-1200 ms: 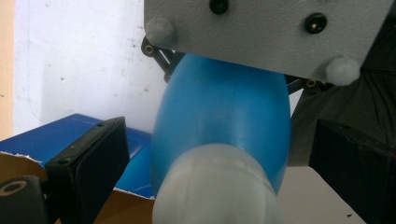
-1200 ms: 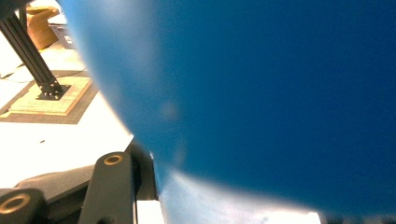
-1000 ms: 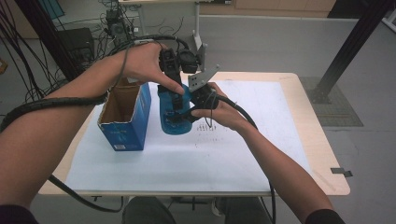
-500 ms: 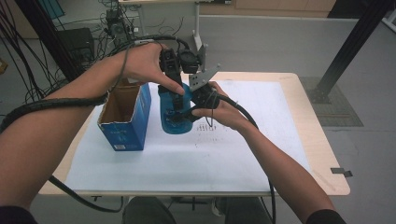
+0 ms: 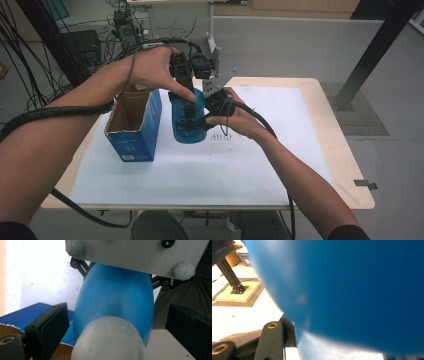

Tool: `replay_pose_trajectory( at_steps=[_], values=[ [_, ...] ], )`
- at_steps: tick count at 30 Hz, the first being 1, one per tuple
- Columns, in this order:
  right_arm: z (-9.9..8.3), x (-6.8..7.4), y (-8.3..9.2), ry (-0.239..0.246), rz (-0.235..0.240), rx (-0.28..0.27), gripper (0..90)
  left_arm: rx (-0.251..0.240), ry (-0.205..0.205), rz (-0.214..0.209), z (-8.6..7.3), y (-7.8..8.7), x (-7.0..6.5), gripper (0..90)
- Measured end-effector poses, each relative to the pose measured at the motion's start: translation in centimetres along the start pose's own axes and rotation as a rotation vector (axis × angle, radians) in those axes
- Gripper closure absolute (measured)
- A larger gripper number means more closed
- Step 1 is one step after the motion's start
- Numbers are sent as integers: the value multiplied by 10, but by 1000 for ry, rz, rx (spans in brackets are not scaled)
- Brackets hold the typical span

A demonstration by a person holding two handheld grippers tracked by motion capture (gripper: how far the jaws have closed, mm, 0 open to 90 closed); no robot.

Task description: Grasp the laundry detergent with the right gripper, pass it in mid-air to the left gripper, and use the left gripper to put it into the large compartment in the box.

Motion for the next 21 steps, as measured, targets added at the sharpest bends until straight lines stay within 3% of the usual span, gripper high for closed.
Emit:
replay_pose_trajectory(
  at_steps=[21],
  values=[
    [0, 1, 1, 2, 2, -1, 435, 5, -5, 3, 0, -3, 0, 57]
  ],
)
Point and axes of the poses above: each handheld gripper's, and its own axes: y roughly backward along the jaws, z roughly out of its top, x roughly to its left, the point moved 5 cm from there along -y, roughly forward along the jaws, and after that the axes turned 3 degrees about z, right-handed, at the moved point
